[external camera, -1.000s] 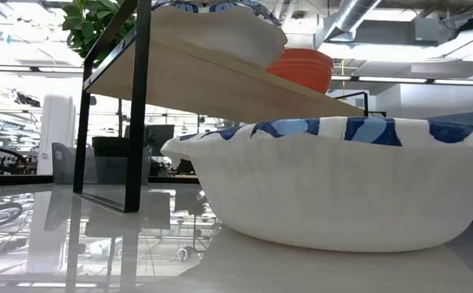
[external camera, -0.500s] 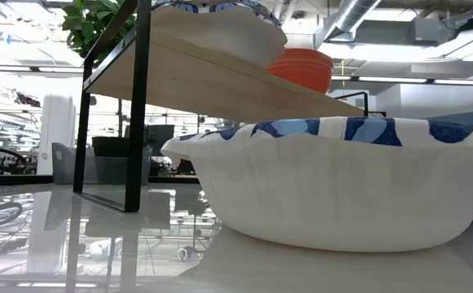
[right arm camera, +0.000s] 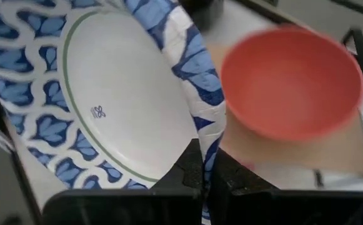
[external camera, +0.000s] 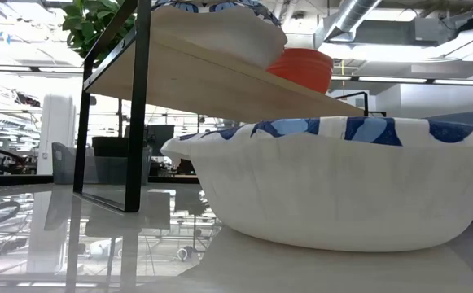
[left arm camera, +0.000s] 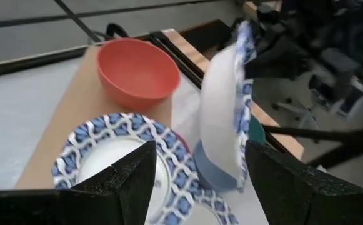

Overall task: Place and stack bowls onto a shelf
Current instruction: Stack the white patterned bowl on top of the white patterned bowl on the shelf

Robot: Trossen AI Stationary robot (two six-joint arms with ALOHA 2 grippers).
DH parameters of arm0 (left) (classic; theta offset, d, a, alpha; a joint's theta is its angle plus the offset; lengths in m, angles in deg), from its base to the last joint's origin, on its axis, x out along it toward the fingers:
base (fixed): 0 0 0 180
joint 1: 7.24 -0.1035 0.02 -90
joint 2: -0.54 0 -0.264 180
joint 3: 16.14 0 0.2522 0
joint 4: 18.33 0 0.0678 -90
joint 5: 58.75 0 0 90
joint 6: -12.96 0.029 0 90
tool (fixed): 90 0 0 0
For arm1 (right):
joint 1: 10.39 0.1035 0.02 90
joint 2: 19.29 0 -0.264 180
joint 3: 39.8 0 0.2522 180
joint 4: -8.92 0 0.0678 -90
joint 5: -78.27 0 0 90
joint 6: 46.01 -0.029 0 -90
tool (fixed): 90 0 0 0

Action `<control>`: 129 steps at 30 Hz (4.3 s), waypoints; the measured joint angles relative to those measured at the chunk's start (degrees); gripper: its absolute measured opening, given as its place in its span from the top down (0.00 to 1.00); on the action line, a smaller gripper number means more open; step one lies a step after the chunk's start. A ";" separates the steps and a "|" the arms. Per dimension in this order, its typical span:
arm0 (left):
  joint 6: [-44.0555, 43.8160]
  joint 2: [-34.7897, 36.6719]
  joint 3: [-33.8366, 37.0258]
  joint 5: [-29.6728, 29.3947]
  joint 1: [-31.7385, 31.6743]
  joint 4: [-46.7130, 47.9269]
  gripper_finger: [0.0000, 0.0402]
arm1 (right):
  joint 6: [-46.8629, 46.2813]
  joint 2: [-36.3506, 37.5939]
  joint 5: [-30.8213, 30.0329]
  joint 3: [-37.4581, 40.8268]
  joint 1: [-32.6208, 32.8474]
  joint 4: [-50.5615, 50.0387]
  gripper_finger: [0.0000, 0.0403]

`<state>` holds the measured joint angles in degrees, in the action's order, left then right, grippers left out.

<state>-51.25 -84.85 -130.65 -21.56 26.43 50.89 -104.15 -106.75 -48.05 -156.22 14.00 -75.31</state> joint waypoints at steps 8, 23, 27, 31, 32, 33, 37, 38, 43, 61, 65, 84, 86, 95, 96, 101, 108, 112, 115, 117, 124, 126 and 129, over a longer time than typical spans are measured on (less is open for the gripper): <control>6.11 0.00 0.00 1.82 -3.33 -3.24 0.43 | 5.61 -0.01 -2.93 -0.04 -4.61 11.79 0.95; 15.87 -0.02 0.00 1.97 -2.16 -6.97 0.43 | 6.13 -2.61 -2.35 -0.02 -6.31 12.35 0.95; 15.93 -0.02 0.00 1.55 -1.93 -6.97 0.43 | 6.17 -2.58 -2.45 -0.02 -6.31 13.41 0.95; 15.67 -0.02 0.01 1.69 -3.26 -6.76 0.43 | 7.63 -2.58 -2.66 -0.02 -6.39 15.88 0.95; 15.39 -0.02 0.02 1.96 -3.67 -6.65 0.43 | 8.06 -2.58 -2.64 -0.02 -6.41 16.53 0.95; 15.05 -0.02 0.02 2.41 -4.12 -6.36 0.43 | 8.61 -2.58 -2.68 -0.02 -6.41 17.05 0.95; 12.64 -0.02 0.02 3.05 -4.81 -3.67 0.44 | 9.10 -2.56 -2.90 -0.02 -6.48 17.61 0.95; 11.74 -0.02 0.02 2.72 -4.83 -2.85 0.46 | 9.15 -2.56 -2.90 -0.02 -6.48 17.60 0.95; 9.47 -0.02 0.02 0.46 -4.93 -0.44 0.57 | 9.34 -2.54 -2.84 -0.02 -6.39 17.72 0.95; 11.21 -0.02 0.02 -1.29 -4.89 -0.28 0.99 | 11.27 -2.52 -2.72 -0.02 -6.55 17.56 0.88; 11.27 -0.02 0.02 -1.70 -4.89 -0.32 0.99 | 14.78 -2.52 -2.41 -0.02 -6.19 18.12 0.85; -6.29 4.70 0.02 11.14 -7.62 13.93 1.00 | 12.23 2.12 1.92 0.01 -0.13 17.61 0.36; -7.25 5.66 0.02 15.15 -8.83 14.50 1.00 | 11.86 3.29 1.92 0.01 1.23 17.70 0.36; -5.32 6.45 0.02 32.26 -15.37 14.05 1.00 | 10.55 6.64 -1.39 0.01 5.23 17.58 0.35; -4.30 6.45 0.02 33.90 -16.60 14.04 1.00 | 10.55 6.64 -1.42 0.01 5.36 17.56 0.35; 0.90 6.45 0.02 41.68 -23.33 12.34 1.00 | 10.47 6.64 -1.44 0.01 5.60 16.69 0.35; 7.47 6.68 4.25 54.76 -30.78 2.41 1.00 | 9.54 6.62 -1.44 0.01 6.13 16.13 0.35; 7.75 8.45 10.60 57.87 -32.59 -4.24 1.00 | 9.53 6.62 -1.42 0.01 7.77 15.72 0.35; 5.90 11.61 16.28 59.63 -34.08 -10.31 1.00 | 9.50 6.62 -1.42 0.01 9.00 14.95 0.35; 3.78 14.64 20.56 59.72 -35.61 -12.66 1.00 | 8.97 6.59 -1.49 0.01 9.51 14.45 0.35; -5.89 23.93 36.13 59.98 -40.85 -22.29 1.00 | 8.47 6.59 -2.25 0.01 9.71 13.29 0.35; -7.03 24.40 38.64 60.04 -41.06 -25.55 1.00 | 8.47 6.59 -2.27 0.01 9.57 12.99 0.35; -7.96 24.52 40.25 60.73 -40.15 -25.52 1.00 | 8.47 6.59 -2.32 0.01 9.58 11.82 0.35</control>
<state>-59.21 -60.33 -90.40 39.16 -13.72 25.37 -95.68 -100.15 -50.37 -156.21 23.59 -63.49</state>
